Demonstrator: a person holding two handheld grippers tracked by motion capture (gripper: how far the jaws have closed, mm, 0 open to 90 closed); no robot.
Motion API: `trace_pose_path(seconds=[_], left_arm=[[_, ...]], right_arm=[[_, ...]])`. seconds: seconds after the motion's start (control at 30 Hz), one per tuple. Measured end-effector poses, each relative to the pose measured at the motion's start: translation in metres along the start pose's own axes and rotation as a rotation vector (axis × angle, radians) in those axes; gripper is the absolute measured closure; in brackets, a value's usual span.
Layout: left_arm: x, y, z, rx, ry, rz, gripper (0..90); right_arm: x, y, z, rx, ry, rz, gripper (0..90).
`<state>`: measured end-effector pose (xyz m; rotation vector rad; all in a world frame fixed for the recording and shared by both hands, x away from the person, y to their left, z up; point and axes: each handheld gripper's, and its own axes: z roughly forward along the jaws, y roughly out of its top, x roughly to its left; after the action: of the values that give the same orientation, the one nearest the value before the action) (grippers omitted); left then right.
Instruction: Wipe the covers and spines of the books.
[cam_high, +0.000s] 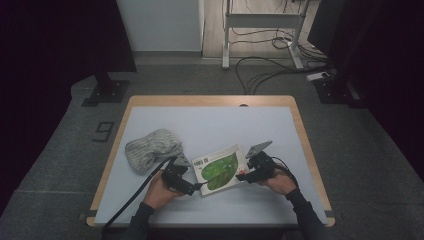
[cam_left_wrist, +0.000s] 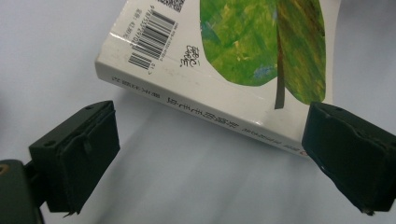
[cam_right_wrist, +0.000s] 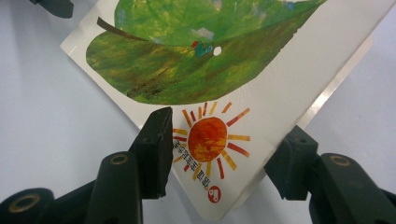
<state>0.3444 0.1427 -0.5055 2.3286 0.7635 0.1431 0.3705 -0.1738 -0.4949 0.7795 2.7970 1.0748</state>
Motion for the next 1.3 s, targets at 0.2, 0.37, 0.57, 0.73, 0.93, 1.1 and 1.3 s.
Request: trace_pose_path(seconds=[0.2, 0.37, 0.57, 0.73, 0.93, 1.1, 1.3], left_arm=[[0.002, 0.003, 0.008, 0.005, -0.033, -0.007, 3.4], [0.005, 0.006, 0.011, -0.014, -0.067, -0.022, 5.0], [0.001, 0.012, 0.015, -0.01, -0.069, -0.006, 6.3], [-0.002, 0.015, 0.009, -0.027, -0.049, 0.004, 12.1], [-0.003, 0.018, 0.001, -0.058, -0.023, 0.016, 20.3], [-0.006, 0.02, -0.002, -0.054, 0.002, 0.033, 24.2], [-0.006, 0.023, -0.003, -0.059, 0.008, 0.029, 27.1]], right_arm=[[0.002, -0.002, -0.001, 0.0, -0.012, -0.005, 46.7], [0.004, -0.005, -0.002, 0.0, -0.015, -0.008, 47.4], [0.004, -0.006, -0.003, 0.001, -0.016, -0.011, 47.8], [0.002, -0.008, -0.006, -0.012, 0.007, -0.003, 46.7], [-0.001, -0.009, -0.012, -0.032, -0.012, 0.005, 44.3], [-0.011, -0.008, -0.015, -0.047, -0.063, 0.049, 36.7], [-0.019, -0.007, -0.004, -0.052, -0.059, 0.092, 27.4]])
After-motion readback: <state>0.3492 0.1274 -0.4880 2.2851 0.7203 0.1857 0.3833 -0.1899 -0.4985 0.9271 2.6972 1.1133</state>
